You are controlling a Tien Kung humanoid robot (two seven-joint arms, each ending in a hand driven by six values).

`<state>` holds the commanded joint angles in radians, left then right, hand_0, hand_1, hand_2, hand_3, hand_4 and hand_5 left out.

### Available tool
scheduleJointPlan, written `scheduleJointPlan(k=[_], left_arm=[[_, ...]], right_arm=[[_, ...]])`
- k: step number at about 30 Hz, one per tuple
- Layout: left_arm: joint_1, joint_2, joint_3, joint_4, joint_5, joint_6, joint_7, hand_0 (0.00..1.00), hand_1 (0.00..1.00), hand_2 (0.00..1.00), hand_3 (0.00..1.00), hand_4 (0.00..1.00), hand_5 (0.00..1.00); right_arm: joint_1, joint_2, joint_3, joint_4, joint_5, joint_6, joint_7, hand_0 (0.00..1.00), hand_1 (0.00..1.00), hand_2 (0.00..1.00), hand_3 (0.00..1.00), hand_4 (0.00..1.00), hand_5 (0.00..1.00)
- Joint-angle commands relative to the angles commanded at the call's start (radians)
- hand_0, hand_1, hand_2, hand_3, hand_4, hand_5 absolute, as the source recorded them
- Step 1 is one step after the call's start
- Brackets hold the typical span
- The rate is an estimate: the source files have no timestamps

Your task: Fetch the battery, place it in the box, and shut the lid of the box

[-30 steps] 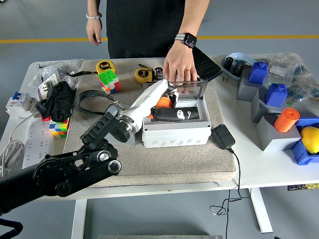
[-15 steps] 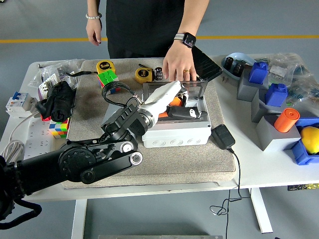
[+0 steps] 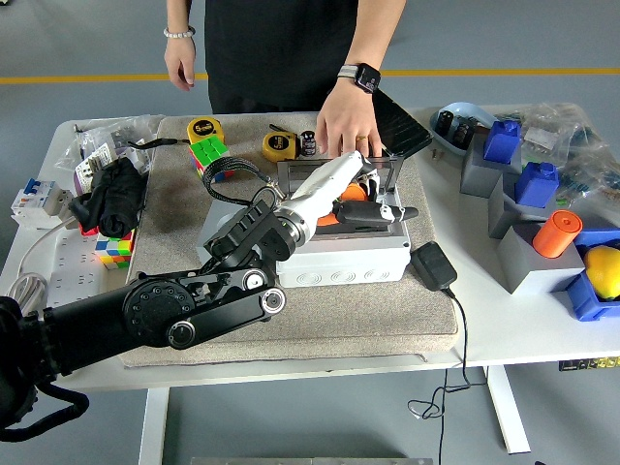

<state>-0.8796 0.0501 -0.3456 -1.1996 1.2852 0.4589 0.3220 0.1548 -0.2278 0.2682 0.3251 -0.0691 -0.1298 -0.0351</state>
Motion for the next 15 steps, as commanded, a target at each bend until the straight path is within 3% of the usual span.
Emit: scheduleJointPlan(k=[1, 6, 7, 15], left_arm=[[0.000, 0.000, 0.001, 0.003, -0.003, -0.001, -0.004, 0.269, 0.472, 0.436, 0.478, 0.998, 0.531], [0.000, 0.000, 0.001, 0.011, -0.007, -0.010, -0.009, 0.269, 0.472, 0.436, 0.478, 0.998, 0.531], [0.000, 0.000, 0.001, 0.011, -0.009, -0.014, -0.009, 0.291, 0.548, 0.510, 0.525, 0.998, 0.547], [0.013, 0.008, -0.022, -0.014, -0.014, -0.024, -0.011, 0.288, 0.549, 0.511, 0.528, 0.998, 0.553]], right_arm=[[0.000, 0.000, 0.000, 0.000, 0.000, 0.000, 0.000, 0.575, 0.641, 0.666, 0.584, 0.947, 0.477], [0.002, 0.000, 0.002, 0.000, -0.001, 0.000, 0.000, 0.575, 0.641, 0.666, 0.584, 0.947, 0.477], [0.002, 0.000, 0.003, 0.000, -0.002, 0.000, 0.000, 0.575, 0.641, 0.666, 0.584, 0.947, 0.476], [0.001, 0.001, 0.007, 0.000, -0.002, 0.000, 0.000, 0.575, 0.641, 0.666, 0.584, 0.948, 0.477]])
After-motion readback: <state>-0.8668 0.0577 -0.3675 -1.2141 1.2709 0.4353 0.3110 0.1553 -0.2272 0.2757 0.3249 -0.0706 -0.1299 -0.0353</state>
